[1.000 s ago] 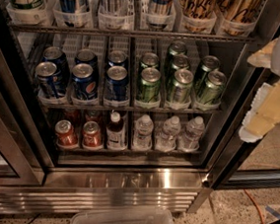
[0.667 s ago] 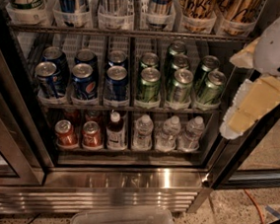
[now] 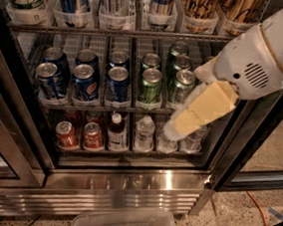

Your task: Pick green can from middle shelf of fridge

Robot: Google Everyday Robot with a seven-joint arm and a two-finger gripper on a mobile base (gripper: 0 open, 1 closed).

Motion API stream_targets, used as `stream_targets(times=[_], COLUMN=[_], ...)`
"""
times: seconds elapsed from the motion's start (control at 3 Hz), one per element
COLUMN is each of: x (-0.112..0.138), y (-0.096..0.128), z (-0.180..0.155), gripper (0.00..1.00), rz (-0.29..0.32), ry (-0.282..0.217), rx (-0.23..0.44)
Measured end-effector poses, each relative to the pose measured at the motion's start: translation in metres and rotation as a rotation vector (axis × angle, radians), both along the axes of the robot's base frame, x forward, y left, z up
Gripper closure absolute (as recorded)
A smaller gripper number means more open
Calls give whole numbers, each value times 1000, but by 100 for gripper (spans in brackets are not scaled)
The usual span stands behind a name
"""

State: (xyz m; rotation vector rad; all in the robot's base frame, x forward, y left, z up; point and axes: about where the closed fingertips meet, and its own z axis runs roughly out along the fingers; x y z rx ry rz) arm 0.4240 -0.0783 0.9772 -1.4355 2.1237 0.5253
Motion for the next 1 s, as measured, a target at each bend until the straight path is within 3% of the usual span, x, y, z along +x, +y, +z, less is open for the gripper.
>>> stream_targets(times=[0.33, 0.67, 1.0], x=[-12, -7, -7], y=[40, 57, 57], z=[-12, -12, -10], gripper=[0, 0, 0], rz=[-55, -105, -105], ry=[52, 63, 60], rx=[189, 286, 286])
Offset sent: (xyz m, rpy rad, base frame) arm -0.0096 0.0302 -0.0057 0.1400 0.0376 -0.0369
